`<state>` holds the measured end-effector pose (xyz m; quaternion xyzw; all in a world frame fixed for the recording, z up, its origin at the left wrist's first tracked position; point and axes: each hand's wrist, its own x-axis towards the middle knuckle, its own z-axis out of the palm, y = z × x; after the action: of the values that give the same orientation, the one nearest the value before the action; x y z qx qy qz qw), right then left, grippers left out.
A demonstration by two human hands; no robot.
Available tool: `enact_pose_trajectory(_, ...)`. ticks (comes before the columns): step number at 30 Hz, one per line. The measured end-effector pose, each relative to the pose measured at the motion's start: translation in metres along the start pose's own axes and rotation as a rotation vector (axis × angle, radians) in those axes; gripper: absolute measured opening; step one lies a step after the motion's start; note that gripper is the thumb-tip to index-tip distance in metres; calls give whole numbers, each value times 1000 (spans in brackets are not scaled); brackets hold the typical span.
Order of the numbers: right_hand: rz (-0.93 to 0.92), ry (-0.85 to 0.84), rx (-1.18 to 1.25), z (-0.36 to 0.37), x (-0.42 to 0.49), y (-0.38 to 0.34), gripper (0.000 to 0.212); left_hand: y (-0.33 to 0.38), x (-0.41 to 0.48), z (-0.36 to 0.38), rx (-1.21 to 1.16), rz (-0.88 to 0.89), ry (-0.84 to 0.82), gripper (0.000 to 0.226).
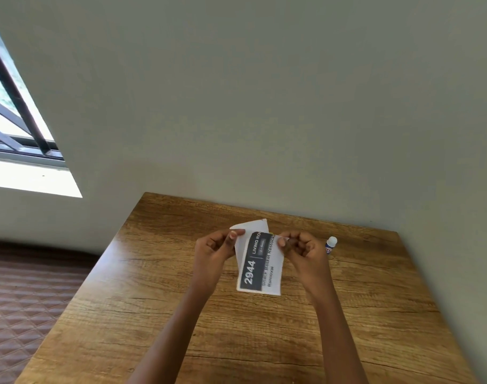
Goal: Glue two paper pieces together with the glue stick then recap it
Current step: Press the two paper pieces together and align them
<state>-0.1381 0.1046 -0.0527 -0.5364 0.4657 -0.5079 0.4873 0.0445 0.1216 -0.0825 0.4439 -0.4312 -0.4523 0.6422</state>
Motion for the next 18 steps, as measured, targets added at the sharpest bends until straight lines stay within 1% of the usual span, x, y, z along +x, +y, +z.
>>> enact_pose_trajectory(2,-9,-23,12,-1,-1,-4,6,-1,2,-1,34,-1,26,16)
enact_pose_trajectory(3,-11,-36,9,0,-1,-6,6,-2,2,-1,58,-1,22,16)
enact_pose_trajectory(6,3,-31,-18,1,2,-9,8,-1,3,0,137,31,-22,27)
enact_pose_trajectory(8,9,-11,-57,3,6,-11,10,1,1,3,124,53,-53,35)
enact_pose_trajectory(12,-7,6,-96,7,10,-14,9,6,-1,8,106,105,-89,49)
enact_pose_trajectory(18,-5,31,-96,8,10,-16,11,4,-2,10,81,98,-88,61)
